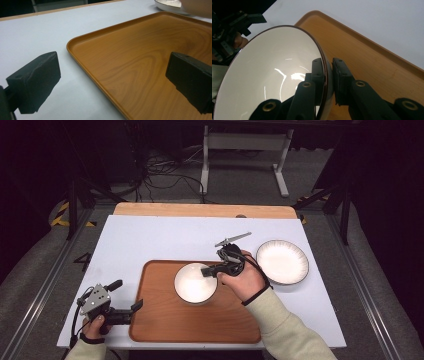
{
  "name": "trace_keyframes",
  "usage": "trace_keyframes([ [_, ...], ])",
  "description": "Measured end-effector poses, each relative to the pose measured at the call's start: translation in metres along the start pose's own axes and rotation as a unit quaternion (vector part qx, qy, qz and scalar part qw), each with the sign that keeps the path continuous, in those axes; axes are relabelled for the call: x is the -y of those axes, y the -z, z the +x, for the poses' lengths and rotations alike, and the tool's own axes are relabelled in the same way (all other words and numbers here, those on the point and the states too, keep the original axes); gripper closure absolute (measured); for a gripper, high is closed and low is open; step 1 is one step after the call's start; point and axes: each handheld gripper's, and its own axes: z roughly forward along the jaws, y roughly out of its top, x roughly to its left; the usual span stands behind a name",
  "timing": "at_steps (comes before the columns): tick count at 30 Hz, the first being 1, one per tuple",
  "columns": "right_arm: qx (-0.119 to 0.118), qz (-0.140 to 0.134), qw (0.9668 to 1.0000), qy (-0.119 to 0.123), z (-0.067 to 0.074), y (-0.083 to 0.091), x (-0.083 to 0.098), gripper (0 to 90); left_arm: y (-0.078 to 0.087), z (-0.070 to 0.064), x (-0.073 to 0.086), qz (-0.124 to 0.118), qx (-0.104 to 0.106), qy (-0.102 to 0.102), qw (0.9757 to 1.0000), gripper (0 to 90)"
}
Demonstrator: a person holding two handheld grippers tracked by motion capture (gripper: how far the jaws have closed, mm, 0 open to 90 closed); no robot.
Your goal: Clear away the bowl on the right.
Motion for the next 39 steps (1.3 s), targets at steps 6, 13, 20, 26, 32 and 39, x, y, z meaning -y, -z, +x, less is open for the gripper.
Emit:
trace_keyframes([
  [6,0.004,0.01,0.9999,-0.002,-0.003,-0.011,0.006,80.5,0.0,0.0,0.0,-0.002,0.0,0.0,1.0,0.4],
  [13,0.006,0.017,0.9998,-0.006,-0.006,-0.022,0.011,80.5,0.0,0.0,0.0,-0.001,-0.001,0.0,1.0,0.5],
  [20,0.006,0.025,0.9996,-0.013,-0.01,-0.031,0.016,80.4,0.0,0.0,0.0,-0.001,-0.001,0.0,1.0,0.5],
  [26,0.01,0.031,0.9993,-0.02,-0.016,-0.038,0.019,80.4,0.0,0.0,0.0,-0.002,0.0,0.0,1.0,0.5],
  [32,0.01,0.034,0.9991,-0.023,-0.019,-0.041,0.022,80.4,0.0,0.0,0.0,0.0,-0.001,0.0,1.0,0.4],
  [39,0.015,0.036,0.999,-0.021,-0.02,-0.043,0.023,80.3,0.0,0.0,0.0,0.0,-0.001,0.0,1.0,0.5],
])
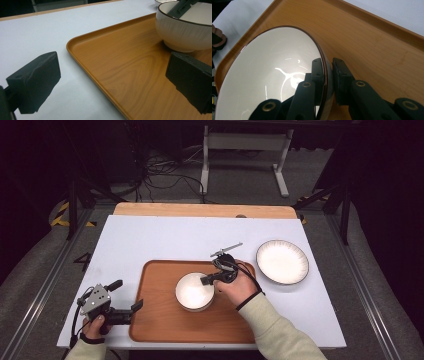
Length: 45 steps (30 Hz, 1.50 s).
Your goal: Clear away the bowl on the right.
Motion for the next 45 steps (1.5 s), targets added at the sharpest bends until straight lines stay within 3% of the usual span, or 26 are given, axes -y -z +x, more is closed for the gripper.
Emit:
trace_keyframes([
  [8,0.005,0.006,1.0,0.004,-0.001,-0.003,0.002,80.0,0.0,0.0,0.0,0.0,0.0,0.0,1.0,0.5],
  [22,-0.007,0.009,0.9999,0.006,-0.006,-0.005,0.004,78.2,0.0,0.0,0.0,0.004,0.001,-0.004,1.0,0.5],
  [26,-0.003,-0.006,0.9999,0.012,-0.007,-0.002,0.003,71.5,0.0,0.0,0.0,0.003,0.001,-0.004,1.0,0.5],
  [31,0.002,-0.032,0.9989,0.035,-0.003,0.006,0.0,61.3,0.0,0.0,0.0,0.003,0.001,-0.003,1.0,0.5],
  [33,0.004,-0.049,0.9976,0.05,-0.001,0.01,-0.001,56.6,0.0,0.0,0.0,0.003,0.0,-0.003,1.0,0.5],
  [41,0.002,-0.099,0.9909,0.091,0.007,0.027,-0.004,52.7,0.0,0.0,0.0,0.005,-0.001,-0.004,1.0,0.4],
  [45,0.002,-0.131,0.9832,0.128,0.011,0.033,-0.003,51.2,0.0,0.0,0.0,0.004,0.0,-0.004,1.0,0.4],
])
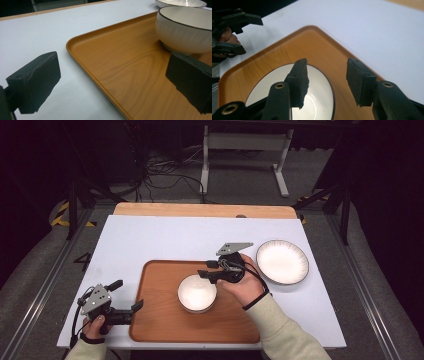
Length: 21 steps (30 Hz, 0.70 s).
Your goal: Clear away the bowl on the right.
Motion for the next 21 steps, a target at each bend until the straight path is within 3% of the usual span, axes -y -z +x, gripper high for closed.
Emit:
trace_keyframes([
  [3,0.003,-0.028,0.9987,0.042,0.004,0.005,-0.001,49.5,0.0,0.0,0.0,0.001,0.0,0.0,1.0,0.5],
  [6,0.003,-0.033,0.9979,0.056,0.007,0.007,-0.001,49.6,0.0,0.0,0.0,0.001,0.0,0.0,1.0,0.5],
  [7,0.006,-0.041,0.9964,0.074,0.009,0.008,-0.001,49.6,0.0,0.0,0.0,0.0,0.0,0.001,1.0,0.5],
  [12,0.005,-0.081,0.9904,0.111,0.012,0.013,0.002,44.1,0.0,0.0,0.0,0.0,0.0,0.001,1.0,0.5],
  [21,-0.007,-0.132,0.9839,0.12,0.007,0.022,0.009,37.8,0.0,0.0,0.0,-0.001,0.0,0.001,1.0,0.5],
])
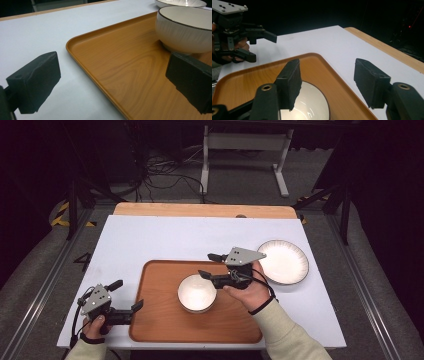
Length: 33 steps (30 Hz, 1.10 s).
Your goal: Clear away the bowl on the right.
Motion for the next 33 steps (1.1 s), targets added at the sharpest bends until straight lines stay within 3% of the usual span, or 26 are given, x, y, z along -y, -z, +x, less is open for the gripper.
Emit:
trace_keyframes([
  [2,-0.001,-0.019,0.9998,0.004,-0.001,0.004,0.001,34.6,0.0,0.0,0.0,0.0,0.0,0.0,1.0,0.5],
  [10,-0.008,-0.04,0.9991,0.007,-0.002,0.01,0.002,29.7,0.0,0.0,0.0,0.0,0.0,0.0,1.0,0.5],
  [16,-0.008,-0.072,0.9973,0.007,0.0,0.015,0.009,27.5,0.0,0.001,0.0,0.0,0.001,-0.001,1.0,0.5],
  [25,-0.002,-0.065,0.9979,0.01,0.0,0.02,0.012,25.9,0.0,0.0,0.0,-0.001,0.002,0.0,1.0,0.5],
  [33,0.013,-0.058,0.9982,0.005,-0.008,0.037,0.018,24.5,0.0,0.0,0.0,-0.001,0.003,0.0,1.0,0.4],
])
